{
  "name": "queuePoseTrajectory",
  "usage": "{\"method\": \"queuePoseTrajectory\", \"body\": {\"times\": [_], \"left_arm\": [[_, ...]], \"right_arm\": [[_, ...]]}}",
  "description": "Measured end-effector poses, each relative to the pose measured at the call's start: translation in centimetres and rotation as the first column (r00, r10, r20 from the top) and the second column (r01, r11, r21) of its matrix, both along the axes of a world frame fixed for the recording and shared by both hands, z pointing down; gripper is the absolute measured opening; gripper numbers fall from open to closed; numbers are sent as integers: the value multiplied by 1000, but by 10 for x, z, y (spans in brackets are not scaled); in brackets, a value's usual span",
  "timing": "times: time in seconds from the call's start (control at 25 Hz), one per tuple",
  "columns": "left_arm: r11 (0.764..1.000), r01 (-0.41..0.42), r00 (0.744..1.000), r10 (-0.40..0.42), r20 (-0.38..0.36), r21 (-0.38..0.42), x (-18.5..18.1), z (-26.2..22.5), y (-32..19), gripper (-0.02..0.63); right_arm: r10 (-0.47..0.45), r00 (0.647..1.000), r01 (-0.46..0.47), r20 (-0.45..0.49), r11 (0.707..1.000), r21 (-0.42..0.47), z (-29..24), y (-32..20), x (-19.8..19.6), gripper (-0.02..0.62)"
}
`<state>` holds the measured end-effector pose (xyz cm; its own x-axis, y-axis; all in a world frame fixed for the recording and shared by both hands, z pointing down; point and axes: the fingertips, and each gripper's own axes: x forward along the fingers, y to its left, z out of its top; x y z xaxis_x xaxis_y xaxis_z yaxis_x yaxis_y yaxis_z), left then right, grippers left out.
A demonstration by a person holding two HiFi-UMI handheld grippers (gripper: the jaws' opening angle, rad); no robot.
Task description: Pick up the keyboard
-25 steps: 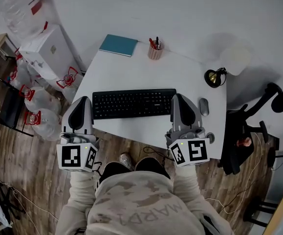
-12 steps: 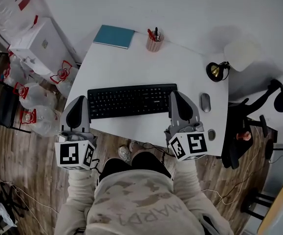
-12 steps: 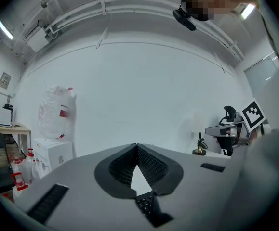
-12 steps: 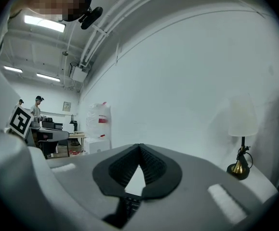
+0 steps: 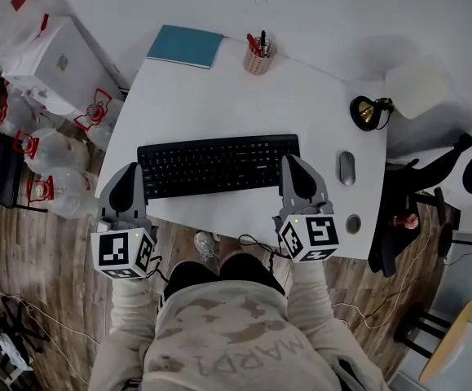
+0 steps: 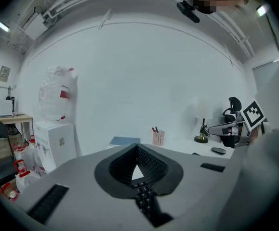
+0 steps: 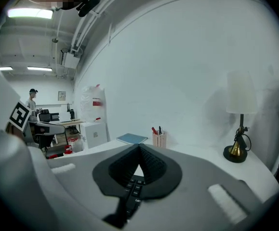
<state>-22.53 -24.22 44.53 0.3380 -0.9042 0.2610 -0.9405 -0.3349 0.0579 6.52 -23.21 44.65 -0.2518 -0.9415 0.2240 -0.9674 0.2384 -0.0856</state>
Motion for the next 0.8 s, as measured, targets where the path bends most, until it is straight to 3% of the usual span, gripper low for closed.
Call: {"method": "queuePoseTrajectory", "body": {"times": [0.44, 0.64, 0.72, 0.8], "left_arm": [[988, 32, 999, -27, 37, -150, -9, 59, -16, 12], [968, 44, 998, -31, 56, -247, -16, 87, -20, 87], [957, 37, 998, -21, 59, -288, -17, 98, -21, 121], [946, 32, 999, -17, 49, -321, -17, 107, -22, 158]], "right_arm": [[17, 999, -11, 30, 979, -204, 71, -30, 28, 12], [42, 998, -30, 36, 958, -286, 98, -36, 48, 15], [46, 998, -28, 49, 947, -321, 109, -38, 56, 90], [47, 997, -22, 60, 934, -358, 121, -38, 62, 109]]}}
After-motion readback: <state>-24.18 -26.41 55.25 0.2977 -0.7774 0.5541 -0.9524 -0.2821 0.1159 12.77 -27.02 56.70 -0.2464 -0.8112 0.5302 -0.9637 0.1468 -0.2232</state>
